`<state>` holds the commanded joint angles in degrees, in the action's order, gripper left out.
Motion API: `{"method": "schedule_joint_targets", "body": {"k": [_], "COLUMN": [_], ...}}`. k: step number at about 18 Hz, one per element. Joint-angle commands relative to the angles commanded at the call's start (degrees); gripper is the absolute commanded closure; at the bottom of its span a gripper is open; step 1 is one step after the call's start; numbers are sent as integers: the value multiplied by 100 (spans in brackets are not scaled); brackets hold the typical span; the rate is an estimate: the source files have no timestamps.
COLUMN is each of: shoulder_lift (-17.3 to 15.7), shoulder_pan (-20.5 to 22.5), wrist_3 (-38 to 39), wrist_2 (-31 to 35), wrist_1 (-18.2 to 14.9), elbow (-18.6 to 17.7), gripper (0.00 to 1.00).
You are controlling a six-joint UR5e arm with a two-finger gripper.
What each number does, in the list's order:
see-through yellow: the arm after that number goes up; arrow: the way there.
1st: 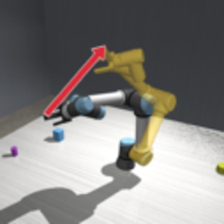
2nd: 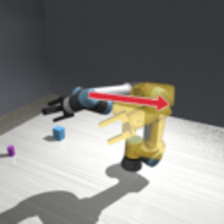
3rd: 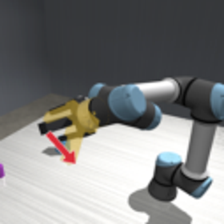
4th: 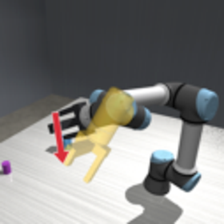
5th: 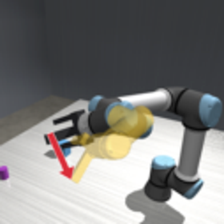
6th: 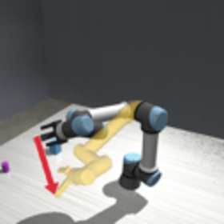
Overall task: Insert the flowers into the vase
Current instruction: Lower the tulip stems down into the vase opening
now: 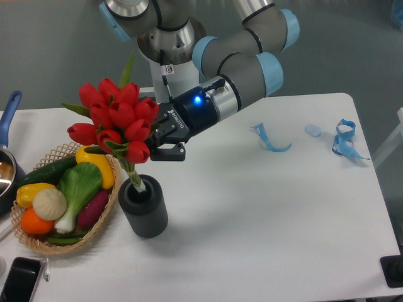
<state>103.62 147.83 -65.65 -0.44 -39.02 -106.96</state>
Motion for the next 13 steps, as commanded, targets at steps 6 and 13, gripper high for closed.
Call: {"method": "schedule_joint_targets", "body": {"k": [6, 13], "shoulder_lift": [114, 483], "shoulder_pan": [-9, -9], "wrist_3": [-18, -114], "wrist_2": [114, 519], "wrist_1": [-9, 0], "elbow": [-88, -229], "gripper": [75, 75]}}
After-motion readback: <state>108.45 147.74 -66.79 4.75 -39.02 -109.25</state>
